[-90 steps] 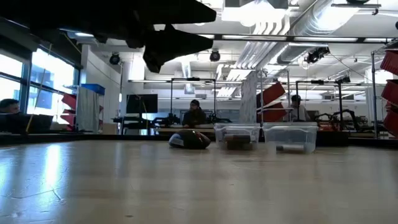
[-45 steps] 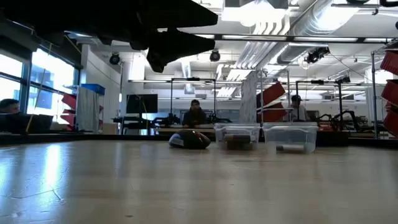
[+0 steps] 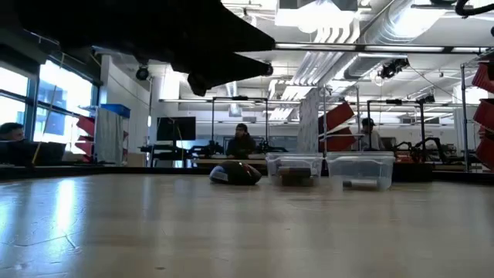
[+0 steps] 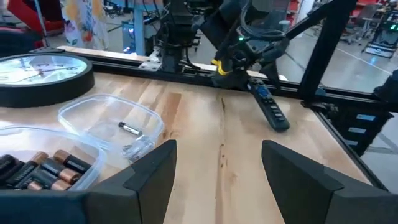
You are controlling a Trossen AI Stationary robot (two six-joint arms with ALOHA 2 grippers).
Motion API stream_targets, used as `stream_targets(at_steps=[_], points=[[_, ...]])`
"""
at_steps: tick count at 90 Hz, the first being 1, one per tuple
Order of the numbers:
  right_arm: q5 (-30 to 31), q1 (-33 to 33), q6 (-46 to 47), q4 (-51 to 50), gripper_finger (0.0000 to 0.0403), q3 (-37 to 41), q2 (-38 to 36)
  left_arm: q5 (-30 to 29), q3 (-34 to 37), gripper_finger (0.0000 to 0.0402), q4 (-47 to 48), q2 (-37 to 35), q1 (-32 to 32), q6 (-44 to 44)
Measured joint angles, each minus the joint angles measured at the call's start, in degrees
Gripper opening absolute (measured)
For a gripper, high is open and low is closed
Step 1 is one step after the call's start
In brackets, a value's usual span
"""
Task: Insert battery
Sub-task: Move the remote to the
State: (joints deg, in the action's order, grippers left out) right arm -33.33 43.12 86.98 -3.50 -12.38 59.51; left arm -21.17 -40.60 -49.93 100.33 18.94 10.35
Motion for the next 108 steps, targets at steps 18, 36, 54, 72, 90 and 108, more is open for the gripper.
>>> stream_targets(at_steps=[18,36,54,72,90,108], points=[[-1.54,-2.3,-2.83,-3.99,0.0233,-0.07,0.0,-0.05,0.0,0.0218,-0.79,0.0,-2.87,-2.18],[-9.72,-2.27,-1.94,-6.64,0.0233,-0.06,-0.06,-0.01,0.0,0.0218,-1.25,0.0,-6.52,-4.66],[-9.91,-3.7,-5.08,-12.23,0.0233,-0.13,-1.54,2.83,0.0,0.0218,-5.91,-0.09,-10.27,-7.54],[-11.04,-8.73,-10.4,-18.14,0.0219,-2.42,-3.27,5.55,0.0,0.0218,-6.94,-0.23,-12.95,-7.56],[-2.68,-11.97,-20.86,-18.65,0.0191,-5.73,-3.26,5.6,0.0,0.0218,-6.94,-0.33,-14.26,-7.56],[14.02,-14.31,-31.89,-12.37,0.0172,-7.45,-3.26,5.62,0.0,0.0218,-6.95,-0.33,-15.48,-7.62]])
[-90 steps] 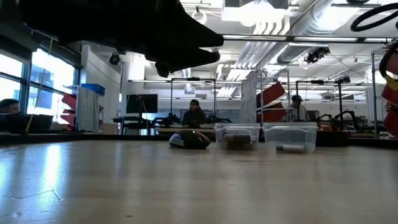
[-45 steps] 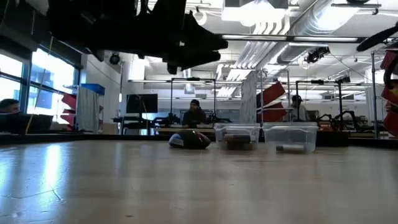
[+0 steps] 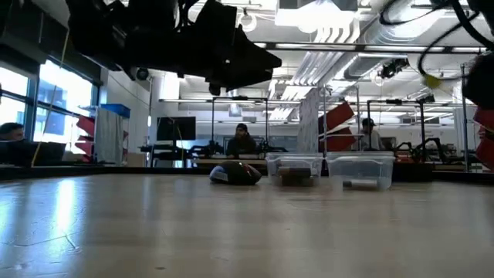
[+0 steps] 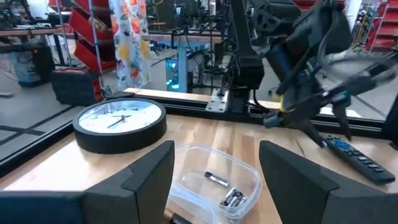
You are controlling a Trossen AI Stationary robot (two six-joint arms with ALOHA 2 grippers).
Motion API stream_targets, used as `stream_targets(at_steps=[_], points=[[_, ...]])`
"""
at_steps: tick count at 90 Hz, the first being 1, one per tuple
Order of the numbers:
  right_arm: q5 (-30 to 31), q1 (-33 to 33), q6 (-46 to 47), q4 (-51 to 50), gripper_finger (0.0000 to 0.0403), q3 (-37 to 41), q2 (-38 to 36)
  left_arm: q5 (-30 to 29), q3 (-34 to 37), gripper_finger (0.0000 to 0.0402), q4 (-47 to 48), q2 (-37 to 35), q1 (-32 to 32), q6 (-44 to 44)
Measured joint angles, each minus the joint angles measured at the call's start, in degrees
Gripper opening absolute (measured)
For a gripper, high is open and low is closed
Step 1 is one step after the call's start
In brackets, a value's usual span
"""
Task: Insert battery
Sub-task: Move the remote to the
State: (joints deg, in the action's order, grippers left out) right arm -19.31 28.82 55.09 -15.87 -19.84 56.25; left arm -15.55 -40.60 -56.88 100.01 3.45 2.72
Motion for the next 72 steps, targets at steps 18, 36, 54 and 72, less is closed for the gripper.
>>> stream_targets(at_steps=[18,36,54,72], points=[[9.69,2.3,-11.07,5.47,0.0156,-0.02,4.83,0.01,0.0,0.0218,0.07,0.0,-0.15,0.12],[9.23,5.17,-9.88,19.57,0.0142,-0.47,14.78,7.24,0.0,0.0218,2.03,0.0,1.45,1.7],[6.5,9.12,-8.11,14.86,0.0138,-6.29,24.8,7.33,0.01,0.0218,4.37,-0.36,4.06,3.15],[4.47,12.1,-3.2,7.52,0.0137,-12.56,28.52,4.13,0.01,0.0218,11.03,-5.12,6.26,2.38]])
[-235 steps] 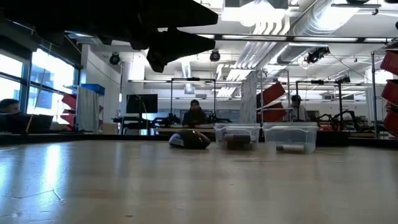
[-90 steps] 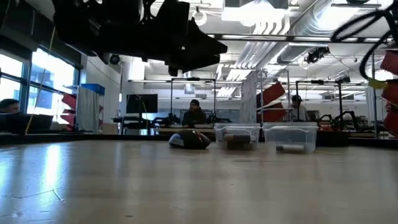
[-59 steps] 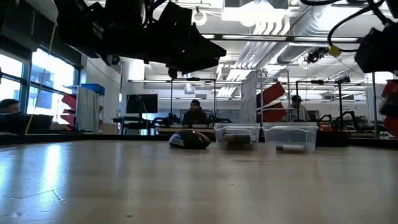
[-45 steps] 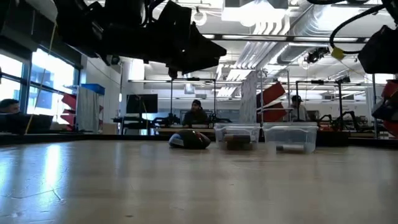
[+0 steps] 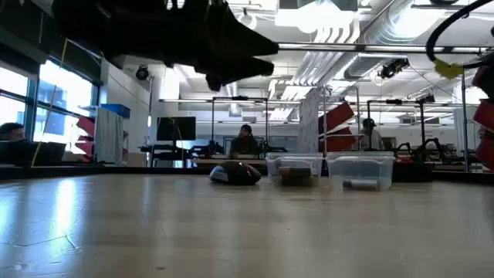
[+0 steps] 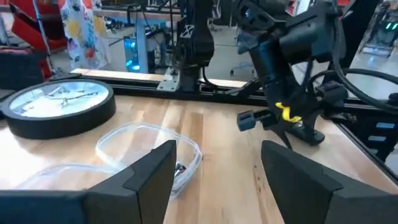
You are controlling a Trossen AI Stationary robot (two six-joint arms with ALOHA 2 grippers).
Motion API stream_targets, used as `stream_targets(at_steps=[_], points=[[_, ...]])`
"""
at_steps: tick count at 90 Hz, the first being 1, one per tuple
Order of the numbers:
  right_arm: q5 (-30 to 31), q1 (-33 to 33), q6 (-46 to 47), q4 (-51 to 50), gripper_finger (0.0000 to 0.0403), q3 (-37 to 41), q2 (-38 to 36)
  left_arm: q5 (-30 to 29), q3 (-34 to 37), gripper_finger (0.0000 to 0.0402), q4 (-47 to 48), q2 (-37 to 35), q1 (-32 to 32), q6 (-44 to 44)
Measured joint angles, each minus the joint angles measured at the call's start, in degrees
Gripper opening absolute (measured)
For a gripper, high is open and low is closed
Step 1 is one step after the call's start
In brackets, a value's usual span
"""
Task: Insert battery
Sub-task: Move the remote to the, then move the transparent bins
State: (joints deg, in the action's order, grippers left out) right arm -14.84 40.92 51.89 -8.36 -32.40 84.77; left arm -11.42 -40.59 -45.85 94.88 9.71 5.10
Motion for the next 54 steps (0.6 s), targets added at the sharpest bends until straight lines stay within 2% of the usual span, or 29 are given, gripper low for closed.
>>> stream_targets(at_steps=[16,26,31,40,54], points=[[-0.33,3.71,7.39,-7.18,0.0137,-3.87,-0.07,-3.85,0.01,0.0218,8.66,-6.19,2.08,-2.25],[1.62,6.18,12.94,-9.27,0.0137,-4.85,-0.24,-7.94,0.01,0.0218,14.34,-9.3,3.37,-2.68],[4.03,6.73,15.03,-9.08,0.0137,-5.27,-1.06,-8.49,-0.01,0.0218,18.12,-10.58,3.57,-1.91],[9.6,6.81,15.81,-8.54,0.0137,-6.19,-2.95,-6.15,0.0,0.0218,25.43,-11.88,2.86,1.06],[16.84,6.65,15.99,-11.02,0.0137,-6.45,-8.32,-6.54,1.96,0.0218,31.95,-12.12,-0.5,5.34]])
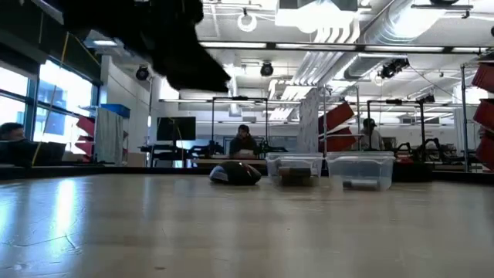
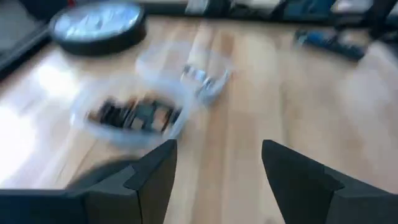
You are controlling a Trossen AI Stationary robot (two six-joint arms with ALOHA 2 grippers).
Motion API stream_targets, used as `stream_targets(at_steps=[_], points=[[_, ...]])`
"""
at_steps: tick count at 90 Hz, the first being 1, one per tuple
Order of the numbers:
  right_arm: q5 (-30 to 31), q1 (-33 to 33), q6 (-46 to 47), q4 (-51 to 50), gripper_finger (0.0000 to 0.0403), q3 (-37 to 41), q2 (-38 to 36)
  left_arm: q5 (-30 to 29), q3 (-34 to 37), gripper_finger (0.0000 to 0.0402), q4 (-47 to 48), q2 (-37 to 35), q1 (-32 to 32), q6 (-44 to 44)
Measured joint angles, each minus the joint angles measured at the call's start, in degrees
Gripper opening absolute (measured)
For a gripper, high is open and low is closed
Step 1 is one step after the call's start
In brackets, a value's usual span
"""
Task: Insert battery
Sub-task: Move the transparent bins
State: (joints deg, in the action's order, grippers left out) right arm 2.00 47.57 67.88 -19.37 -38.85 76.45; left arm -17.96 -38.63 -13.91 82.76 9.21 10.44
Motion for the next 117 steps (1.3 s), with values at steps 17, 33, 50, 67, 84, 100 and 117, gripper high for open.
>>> stream_targets(at_steps=[17,33,50,67,84,100,117], points=[[10.09,-0.05,0.31,-5.15,0.0137,-0.02,-5.19,-11.73,3.57,0.021,0.54,0.67,-8.41,2.86],[15.9,-0.5,1.9,-11.81,0.0137,-0.02,-6.32,-11.9,4.19,0.0206,2.81,4.62,-15.89,4.81],[19.38,-2.83,3.49,-13.21,0.0137,-0.02,-6.3,-5.27,4.22,0.0206,-1.38,12.45,-19.35,2.48],[21.81,-6.18,2.56,-13.97,0.0137,-0.02,-6.28,-4.2,4.19,0.0206,-5.4,13.77,-18.18,-2.59],[22.62,-12.19,-3.88,-16.89,0.0138,-0.02,-6.26,-4.09,4.15,0.0206,-5.51,12.1,-16.45,-5.66],[24.68,-18.4,-12.36,-16.03,0.0138,-0.02,-6.26,-1.7,4.15,0.0206,-6.6,11.82,-15.91,-7.13],[27.72,-25.63,-25.0,-4.01,0.0138,0.0,-5.79,-3.12,4.15,0.0206,-6.56,11.82,-16.89,-7.63]])
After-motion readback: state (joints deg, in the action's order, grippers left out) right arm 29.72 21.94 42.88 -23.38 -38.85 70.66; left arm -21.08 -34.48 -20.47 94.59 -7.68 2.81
